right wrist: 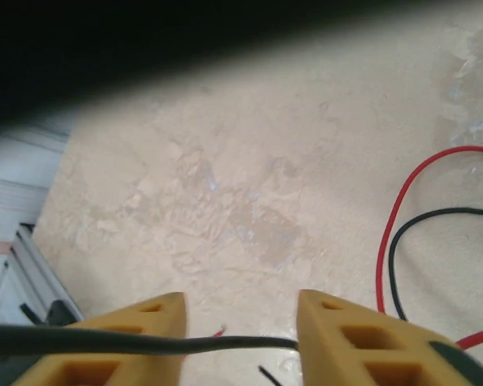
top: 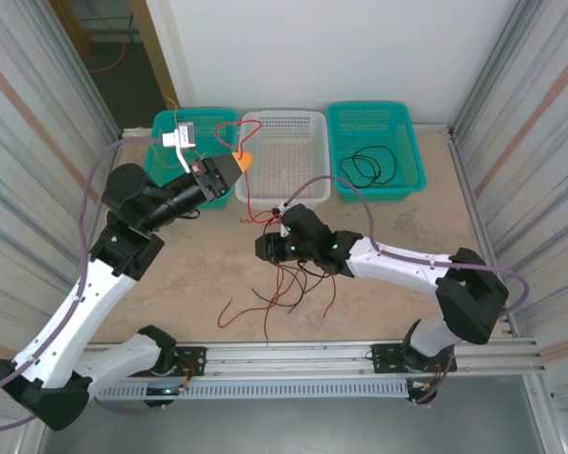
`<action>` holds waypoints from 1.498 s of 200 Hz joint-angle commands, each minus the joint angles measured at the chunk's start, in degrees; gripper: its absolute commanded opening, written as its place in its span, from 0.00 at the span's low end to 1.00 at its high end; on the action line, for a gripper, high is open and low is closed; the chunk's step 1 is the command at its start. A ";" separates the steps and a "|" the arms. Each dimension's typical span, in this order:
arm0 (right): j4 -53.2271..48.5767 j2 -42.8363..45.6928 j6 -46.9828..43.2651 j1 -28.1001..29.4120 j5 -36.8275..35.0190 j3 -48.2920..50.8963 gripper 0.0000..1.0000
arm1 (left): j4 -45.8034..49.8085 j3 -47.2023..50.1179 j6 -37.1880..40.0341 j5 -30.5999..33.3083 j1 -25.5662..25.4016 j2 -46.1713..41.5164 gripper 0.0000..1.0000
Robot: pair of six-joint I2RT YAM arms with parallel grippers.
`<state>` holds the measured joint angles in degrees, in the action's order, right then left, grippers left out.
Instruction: Untangle the cables
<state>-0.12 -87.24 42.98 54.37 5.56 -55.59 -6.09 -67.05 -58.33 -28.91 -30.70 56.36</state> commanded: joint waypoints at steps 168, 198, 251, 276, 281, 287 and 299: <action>0.08 4.46 4.41 -0.93 -5.96 10.33 0.00 | 12.89 -34.93 17.08 5.50 1.40 16.02 0.00; -1.41 5.18 4.22 -1.11 -6.27 10.08 0.00 | 11.34 -34.73 15.74 6.12 2.30 21.86 0.00; -3.25 6.60 3.54 -1.19 -6.62 10.33 0.00 | 11.25 -41.65 16.36 5.01 3.58 34.37 0.00; -3.83 7.36 3.42 -1.54 -6.79 10.74 0.00 | 9.41 -44.42 16.02 3.49 4.49 39.00 0.00; -3.83 7.56 3.42 -1.66 -6.71 10.83 0.00 | 9.85 -45.30 16.19 3.38 4.65 40.02 0.00; -3.91 7.81 3.42 -1.88 -6.62 10.94 0.00 | 10.48 -46.44 16.45 3.13 4.89 41.19 0.00; -4.09 8.35 3.34 -2.28 -6.38 11.03 0.00 | 11.50 -48.21 16.86 2.50 5.36 43.56 0.00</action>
<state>-2.63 -81.43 46.30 53.01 -0.01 -45.56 6.83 -110.13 -42.63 -24.36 -26.22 97.73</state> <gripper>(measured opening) 0.066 0.062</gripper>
